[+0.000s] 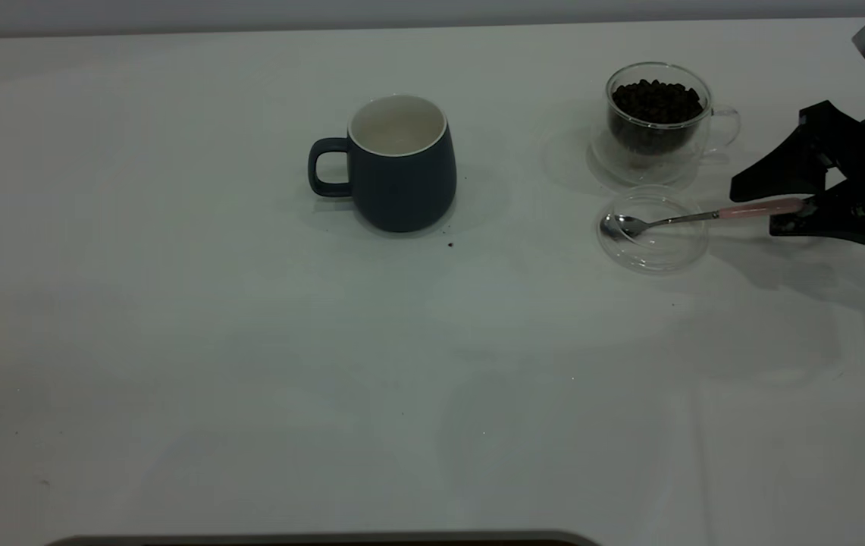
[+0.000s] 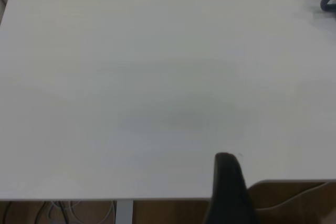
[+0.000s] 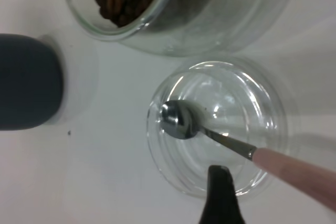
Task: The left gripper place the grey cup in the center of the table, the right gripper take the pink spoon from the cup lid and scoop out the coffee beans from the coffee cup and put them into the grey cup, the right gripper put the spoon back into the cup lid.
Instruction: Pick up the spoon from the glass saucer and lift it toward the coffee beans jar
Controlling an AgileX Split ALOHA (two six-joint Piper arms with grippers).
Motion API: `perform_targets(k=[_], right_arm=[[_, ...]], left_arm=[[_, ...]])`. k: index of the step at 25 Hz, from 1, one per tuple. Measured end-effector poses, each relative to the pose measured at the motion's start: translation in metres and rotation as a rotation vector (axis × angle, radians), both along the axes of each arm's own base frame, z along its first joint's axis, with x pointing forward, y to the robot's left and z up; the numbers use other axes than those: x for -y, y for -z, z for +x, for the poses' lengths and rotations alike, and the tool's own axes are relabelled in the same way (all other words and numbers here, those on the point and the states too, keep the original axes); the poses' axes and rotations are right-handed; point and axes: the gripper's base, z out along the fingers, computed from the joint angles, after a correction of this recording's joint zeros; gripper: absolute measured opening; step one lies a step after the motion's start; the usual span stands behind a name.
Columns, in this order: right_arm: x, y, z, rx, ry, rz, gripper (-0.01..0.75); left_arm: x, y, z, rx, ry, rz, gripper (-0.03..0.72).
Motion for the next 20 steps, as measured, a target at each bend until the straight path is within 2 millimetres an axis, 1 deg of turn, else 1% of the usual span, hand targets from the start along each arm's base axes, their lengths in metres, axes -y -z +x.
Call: perform_targets(k=[3,6,10,12,13,14,15,17,20], right_arm=[[-0.001,-0.001,0.0,0.005,-0.004,0.016,0.571],[-0.002,-0.001,0.0,0.007,-0.005,0.021,0.51],[-0.002,-0.001,-0.001,0.005,-0.029,0.014,0.34],[-0.002,0.0,-0.003,0.003,-0.056,0.007,0.228],[-0.003,-0.001,-0.004,0.003,-0.074,0.009,0.184],[-0.004,-0.002,-0.004,0.007,-0.09,0.022,0.159],[-0.006,-0.004,-0.005,0.012,-0.106,0.033,0.14],[-0.006,-0.01,-0.005,0.02,-0.144,0.028,0.128],[-0.004,-0.026,-0.004,0.024,-0.174,-0.013,0.114]], left_arm=[[0.0,0.0,0.0,0.0,-0.001,-0.001,0.567],[0.0,0.0,0.0,0.0,-0.001,-0.001,0.567],[0.0,0.0,0.0,0.0,-0.001,-0.002,0.567],[0.0,0.0,0.0,0.0,-0.002,-0.003,0.567],[0.0,0.0,0.0,0.0,-0.002,-0.003,0.567],[0.0,0.0,0.0,0.0,-0.002,-0.003,0.567],[0.0,0.0,0.0,0.0,-0.002,-0.003,0.567],[0.0,0.0,0.0,0.0,-0.002,-0.003,0.567],[0.0,0.0,0.0,0.0,-0.002,-0.003,0.567]])
